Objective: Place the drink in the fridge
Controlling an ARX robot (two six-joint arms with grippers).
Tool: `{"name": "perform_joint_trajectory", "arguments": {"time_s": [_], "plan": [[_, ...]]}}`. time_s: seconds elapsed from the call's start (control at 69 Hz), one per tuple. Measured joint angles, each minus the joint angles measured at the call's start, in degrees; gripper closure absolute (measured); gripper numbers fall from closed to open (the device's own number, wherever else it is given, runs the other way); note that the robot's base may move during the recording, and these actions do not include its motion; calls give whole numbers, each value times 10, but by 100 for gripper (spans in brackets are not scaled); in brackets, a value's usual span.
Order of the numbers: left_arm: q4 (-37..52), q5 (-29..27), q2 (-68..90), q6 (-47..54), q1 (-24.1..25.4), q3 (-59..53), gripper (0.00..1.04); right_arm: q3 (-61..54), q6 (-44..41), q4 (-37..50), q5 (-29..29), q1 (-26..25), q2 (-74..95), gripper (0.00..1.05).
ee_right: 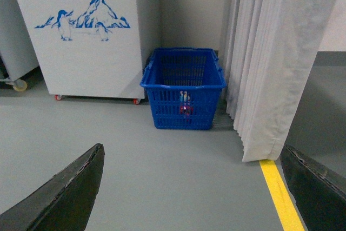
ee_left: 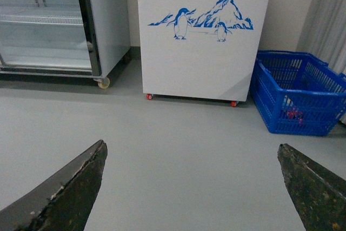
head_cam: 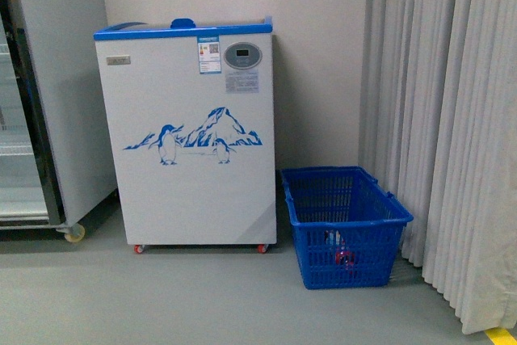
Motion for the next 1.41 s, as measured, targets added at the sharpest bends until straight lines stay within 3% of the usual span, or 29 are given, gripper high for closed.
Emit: {"name": "perform_joint_trajectory", "arguments": {"time_s": [1.406], "plan": [[0,0,0,0,0,0,8,0,0,0,0,0,0,7]]}}
